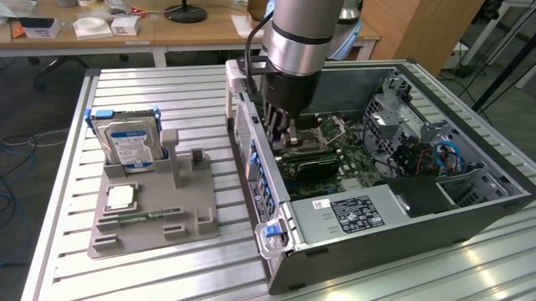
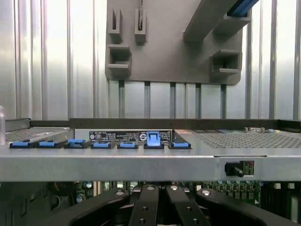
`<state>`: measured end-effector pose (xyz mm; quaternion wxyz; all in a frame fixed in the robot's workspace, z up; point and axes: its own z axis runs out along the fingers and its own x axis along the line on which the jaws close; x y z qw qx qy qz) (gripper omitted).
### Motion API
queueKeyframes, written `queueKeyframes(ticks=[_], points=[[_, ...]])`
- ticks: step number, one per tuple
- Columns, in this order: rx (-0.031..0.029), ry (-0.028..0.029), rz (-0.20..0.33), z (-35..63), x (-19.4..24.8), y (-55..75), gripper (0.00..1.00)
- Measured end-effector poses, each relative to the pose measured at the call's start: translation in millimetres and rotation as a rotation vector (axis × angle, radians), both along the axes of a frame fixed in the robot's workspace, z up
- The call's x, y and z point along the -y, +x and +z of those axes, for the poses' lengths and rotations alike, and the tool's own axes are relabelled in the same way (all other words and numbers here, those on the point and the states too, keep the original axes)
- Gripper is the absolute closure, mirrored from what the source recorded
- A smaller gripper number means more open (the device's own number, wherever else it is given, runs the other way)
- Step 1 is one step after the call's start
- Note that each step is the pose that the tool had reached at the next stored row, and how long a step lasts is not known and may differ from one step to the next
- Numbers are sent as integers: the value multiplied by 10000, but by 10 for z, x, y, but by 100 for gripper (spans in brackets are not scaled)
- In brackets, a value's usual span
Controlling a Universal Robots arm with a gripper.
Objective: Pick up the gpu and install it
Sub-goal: 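Press down on the gpu until it lock into place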
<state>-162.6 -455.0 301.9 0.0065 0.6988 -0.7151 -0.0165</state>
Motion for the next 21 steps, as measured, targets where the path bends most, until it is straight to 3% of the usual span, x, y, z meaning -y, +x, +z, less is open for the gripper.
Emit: queueKeyframes(ticks=[7,21], points=[[0,-1,0,0,45,-12,89],[17,-3,1,-37,46,-12,89]])
